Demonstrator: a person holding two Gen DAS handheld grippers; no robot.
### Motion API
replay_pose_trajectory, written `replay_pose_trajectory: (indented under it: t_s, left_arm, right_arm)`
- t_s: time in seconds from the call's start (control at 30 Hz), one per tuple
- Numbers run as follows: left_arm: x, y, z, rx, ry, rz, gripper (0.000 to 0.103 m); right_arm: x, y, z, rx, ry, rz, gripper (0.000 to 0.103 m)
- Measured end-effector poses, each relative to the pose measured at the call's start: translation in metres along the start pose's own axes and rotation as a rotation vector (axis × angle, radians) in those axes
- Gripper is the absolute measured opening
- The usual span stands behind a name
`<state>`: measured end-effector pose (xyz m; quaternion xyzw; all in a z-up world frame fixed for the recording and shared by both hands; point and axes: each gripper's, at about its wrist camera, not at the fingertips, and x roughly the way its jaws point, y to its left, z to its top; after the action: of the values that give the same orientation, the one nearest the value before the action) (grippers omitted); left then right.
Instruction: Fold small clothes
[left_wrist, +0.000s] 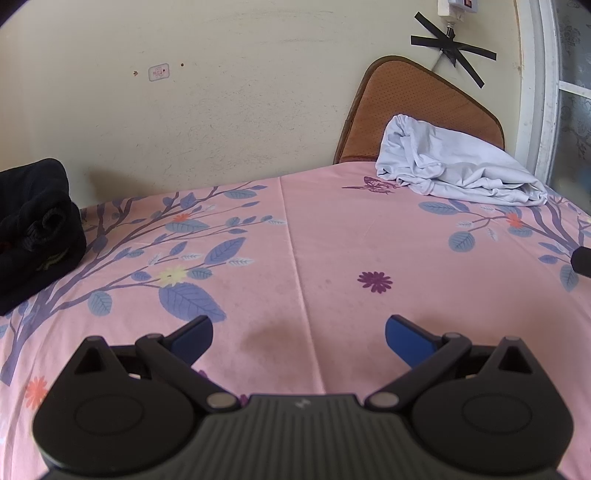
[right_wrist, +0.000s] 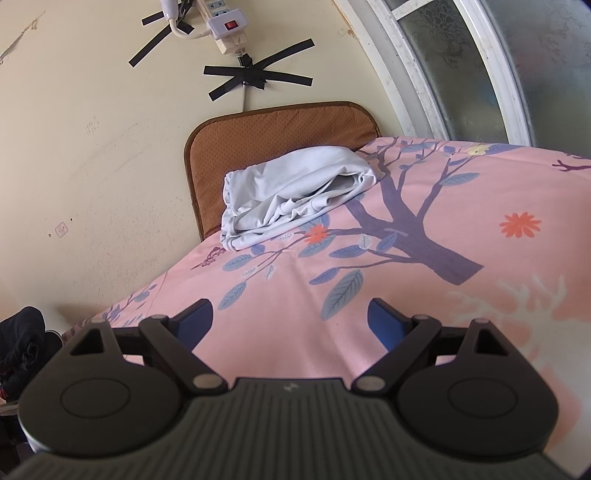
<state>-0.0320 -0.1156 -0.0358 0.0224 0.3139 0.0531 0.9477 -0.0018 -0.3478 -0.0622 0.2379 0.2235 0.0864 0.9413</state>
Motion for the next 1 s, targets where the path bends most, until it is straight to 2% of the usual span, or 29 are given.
replay_pose_trajectory:
  t_s: [1.0]
  left_arm:
    - [0.0023,0.0036,0.0012,-0.009,0.031,-0.048,0.103]
  right_arm:
    - [-0.0026,0.0009,0.0002,-0.004,-0.011,-0.002,0.093]
